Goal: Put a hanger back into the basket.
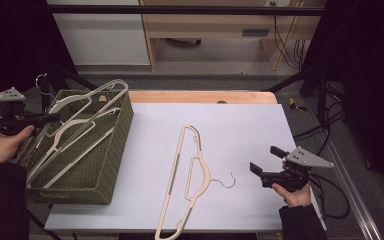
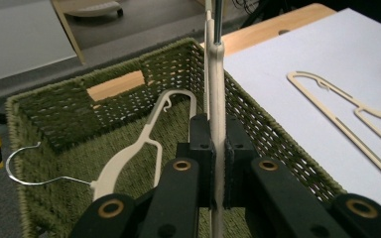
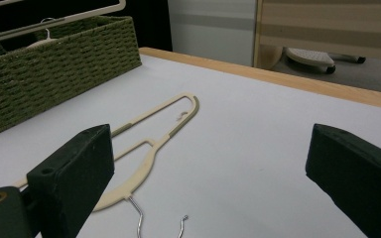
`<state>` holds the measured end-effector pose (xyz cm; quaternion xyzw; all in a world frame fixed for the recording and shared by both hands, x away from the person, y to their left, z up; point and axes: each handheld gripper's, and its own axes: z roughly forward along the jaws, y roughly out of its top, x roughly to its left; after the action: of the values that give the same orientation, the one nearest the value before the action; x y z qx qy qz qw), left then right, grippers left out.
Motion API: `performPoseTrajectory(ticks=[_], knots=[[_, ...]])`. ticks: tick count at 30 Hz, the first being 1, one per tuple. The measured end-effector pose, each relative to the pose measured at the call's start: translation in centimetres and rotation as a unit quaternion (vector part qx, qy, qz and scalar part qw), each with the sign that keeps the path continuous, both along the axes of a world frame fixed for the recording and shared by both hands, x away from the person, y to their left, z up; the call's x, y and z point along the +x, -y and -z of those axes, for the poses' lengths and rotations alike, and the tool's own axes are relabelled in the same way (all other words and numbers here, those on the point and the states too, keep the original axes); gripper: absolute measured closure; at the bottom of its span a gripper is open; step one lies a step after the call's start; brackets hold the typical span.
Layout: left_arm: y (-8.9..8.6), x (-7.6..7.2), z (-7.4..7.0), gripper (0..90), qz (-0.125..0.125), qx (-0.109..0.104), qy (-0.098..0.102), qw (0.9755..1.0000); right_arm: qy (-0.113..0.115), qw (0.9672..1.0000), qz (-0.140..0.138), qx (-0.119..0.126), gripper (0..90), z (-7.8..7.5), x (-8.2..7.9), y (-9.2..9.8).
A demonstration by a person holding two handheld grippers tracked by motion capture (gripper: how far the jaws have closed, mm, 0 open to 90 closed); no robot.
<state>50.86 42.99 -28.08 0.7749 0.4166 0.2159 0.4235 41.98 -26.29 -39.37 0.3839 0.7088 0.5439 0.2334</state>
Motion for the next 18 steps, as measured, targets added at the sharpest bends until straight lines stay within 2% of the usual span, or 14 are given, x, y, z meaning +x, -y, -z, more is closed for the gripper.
performPoseTrajectory(ticks=[6,9,12,15,18], knots=[[0.2,0.3,0.0,85.4,-0.009,0.017,-0.006,0.9998,0.002,1.0,0.001,0.001,5.3,-0.1,-0.1,0.1],[0.1,0.7,0.3,85.3,-0.022,0.024,-0.01,0.9994,0.001,1.0,0.0,0.001,5.3,-0.1,-0.1,0.1],[0.2,1.0,0.5,85.3,-0.023,0.028,-0.015,0.9992,0.002,1.0,0.001,0.0,5.3,-0.1,-0.1,0.1],[0.7,1.3,0.8,85.2,-0.017,0.041,-0.022,0.9988,0.0,1.0,0.003,0.0,5.3,0.0,0.0,0.1],[0.5,1.4,0.9,85.3,-0.018,0.032,-0.026,0.999,-0.001,1.0,0.002,-0.001,5.3,0.0,-0.1,0.1]])
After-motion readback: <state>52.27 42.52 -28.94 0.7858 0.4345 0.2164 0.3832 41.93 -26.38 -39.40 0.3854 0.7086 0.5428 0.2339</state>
